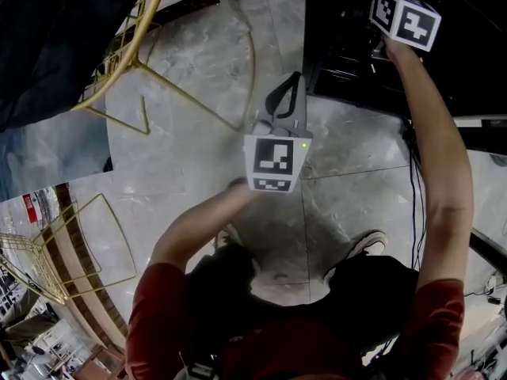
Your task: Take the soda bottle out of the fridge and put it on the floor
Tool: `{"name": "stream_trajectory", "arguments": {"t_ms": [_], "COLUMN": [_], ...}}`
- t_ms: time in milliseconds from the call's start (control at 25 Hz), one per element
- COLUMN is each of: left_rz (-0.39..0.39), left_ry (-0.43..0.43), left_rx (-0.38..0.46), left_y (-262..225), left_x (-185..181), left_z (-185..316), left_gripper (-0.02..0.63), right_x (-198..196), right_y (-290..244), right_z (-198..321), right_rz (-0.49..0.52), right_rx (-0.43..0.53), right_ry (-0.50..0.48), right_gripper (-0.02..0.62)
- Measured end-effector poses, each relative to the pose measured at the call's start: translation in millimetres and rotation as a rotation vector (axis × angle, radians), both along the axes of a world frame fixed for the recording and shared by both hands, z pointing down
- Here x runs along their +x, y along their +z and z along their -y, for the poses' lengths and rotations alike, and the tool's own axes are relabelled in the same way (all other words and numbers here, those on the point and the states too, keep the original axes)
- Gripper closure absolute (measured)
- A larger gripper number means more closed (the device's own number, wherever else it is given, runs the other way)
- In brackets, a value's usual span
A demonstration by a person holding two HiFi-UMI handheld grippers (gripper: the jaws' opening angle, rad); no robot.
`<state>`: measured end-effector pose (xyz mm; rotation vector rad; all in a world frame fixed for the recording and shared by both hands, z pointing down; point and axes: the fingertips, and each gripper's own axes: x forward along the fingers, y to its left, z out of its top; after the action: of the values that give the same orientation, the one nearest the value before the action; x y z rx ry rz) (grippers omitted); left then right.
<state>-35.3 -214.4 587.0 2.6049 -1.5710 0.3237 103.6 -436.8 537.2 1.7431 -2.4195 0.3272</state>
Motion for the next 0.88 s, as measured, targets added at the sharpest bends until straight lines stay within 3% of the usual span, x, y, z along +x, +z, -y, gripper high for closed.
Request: {"name": "stream_trajectory", "arguments": {"t_ms": [440, 720, 880], "left_rz": [0.008, 0.01, 0.011], "left_ry": [0.017, 0.037, 0.044], "left_rx": [-0.022, -0.031, -0.035], "left_y": [13, 16, 18], "left_x": [-3, 3, 6], "left_z": [-5, -10, -10], "left_gripper": [0.606, 0.606, 0.606], "right_x": [-19, -18, -24], "right_y": [7, 6, 6], "right_z": [21, 32, 33], "right_rz": [-0.107, -0.061, -0.04], "right_rx": [-0.029, -0.018, -0.023], "right_ry": [-0.076, -0.115, -0.167], "right_gripper": [0.189, 0.191, 0.241]}}
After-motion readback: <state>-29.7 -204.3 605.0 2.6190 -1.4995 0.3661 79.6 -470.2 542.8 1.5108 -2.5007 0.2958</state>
